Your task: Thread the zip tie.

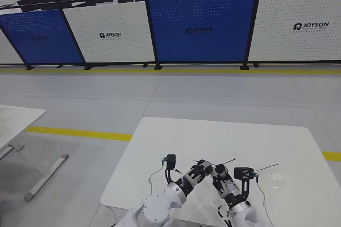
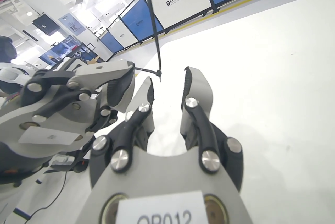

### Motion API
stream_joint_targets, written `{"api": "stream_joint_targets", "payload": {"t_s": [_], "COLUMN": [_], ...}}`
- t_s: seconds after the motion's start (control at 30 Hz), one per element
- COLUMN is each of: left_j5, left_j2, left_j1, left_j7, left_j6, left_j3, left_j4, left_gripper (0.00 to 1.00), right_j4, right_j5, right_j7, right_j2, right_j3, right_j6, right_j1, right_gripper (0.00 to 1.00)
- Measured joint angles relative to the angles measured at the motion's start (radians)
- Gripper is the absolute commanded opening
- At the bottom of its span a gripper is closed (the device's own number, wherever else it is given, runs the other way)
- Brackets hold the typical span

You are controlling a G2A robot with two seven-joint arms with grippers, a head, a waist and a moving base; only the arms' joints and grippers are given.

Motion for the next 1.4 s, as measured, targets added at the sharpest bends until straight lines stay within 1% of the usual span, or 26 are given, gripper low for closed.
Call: {"api": "stream_joint_targets", "payload": {"t_s": [0.13,0.27,0.3,0.33,0.83,0.93,1.07,1.4], "left_j5": [0.005,0.012,0.014,0.015,0.013,-0.004,-0.023,-0.037], "left_j2": [0.0,0.0,0.0,0.0,-0.003,-0.003,-0.002,0.001], "left_j1": [0.002,0.005,0.005,0.006,0.003,0.003,0.011,0.026], "left_j7": [-0.003,-0.002,-0.002,-0.001,0.01,0.0,-0.011,-0.036], "left_j6": [-0.001,-0.003,-0.004,-0.004,-0.004,-0.018,-0.045,-0.077], "left_j3": [0.001,0.004,0.004,0.004,0.005,0.002,-0.008,-0.021], "left_j4": [-0.001,-0.001,-0.001,-0.001,0.003,0.001,-0.005,-0.019], "left_gripper": [0.0,0.0,0.0,0.0,0.0,0.0,0.0,0.0], "right_j4": [-0.008,-0.013,-0.013,-0.012,0.001,0.009,0.02,0.033], "right_j5": [0.002,0.003,0.003,0.004,0.004,-0.003,-0.007,-0.01], "right_j7": [-0.008,-0.01,-0.01,-0.01,-0.003,0.008,0.015,0.021], "right_j2": [0.001,0.002,0.002,0.002,0.002,0.001,-0.001,-0.004], "right_j3": [0.008,0.013,0.013,0.014,0.016,0.011,0.002,-0.005], "right_j6": [-0.009,-0.011,-0.011,-0.012,-0.012,-0.007,0.0,0.002], "right_j1": [-0.007,-0.012,-0.013,-0.013,-0.006,0.001,0.012,0.022], "right_gripper": [0.27,0.08,0.01,0.0,0.0,0.0,0.0,0.0]}}
